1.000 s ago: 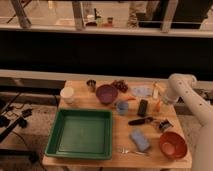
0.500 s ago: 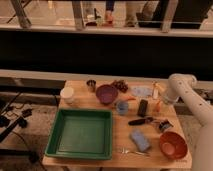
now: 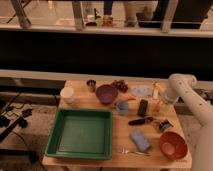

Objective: Place apple in table surface

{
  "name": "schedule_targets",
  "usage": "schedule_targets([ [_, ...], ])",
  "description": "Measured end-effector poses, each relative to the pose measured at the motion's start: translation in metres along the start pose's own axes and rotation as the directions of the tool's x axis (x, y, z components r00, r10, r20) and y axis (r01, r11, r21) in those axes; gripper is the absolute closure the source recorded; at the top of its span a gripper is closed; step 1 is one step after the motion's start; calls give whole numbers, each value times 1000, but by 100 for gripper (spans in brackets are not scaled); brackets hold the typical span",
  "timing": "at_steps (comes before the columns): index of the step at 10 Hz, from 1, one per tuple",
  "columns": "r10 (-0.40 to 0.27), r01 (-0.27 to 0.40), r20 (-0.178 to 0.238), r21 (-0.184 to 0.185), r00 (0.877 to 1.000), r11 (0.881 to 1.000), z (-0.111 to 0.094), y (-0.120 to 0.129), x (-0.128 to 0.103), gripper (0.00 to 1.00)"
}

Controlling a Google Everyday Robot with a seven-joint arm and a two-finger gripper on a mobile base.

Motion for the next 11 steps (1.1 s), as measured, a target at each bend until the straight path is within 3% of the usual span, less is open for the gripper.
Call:
schedule_targets([
  [9, 0, 0, 0, 0, 1000, 1000, 0, 0, 0, 46],
  [11, 0, 0, 0, 0, 1000, 1000, 0, 0, 0, 54],
])
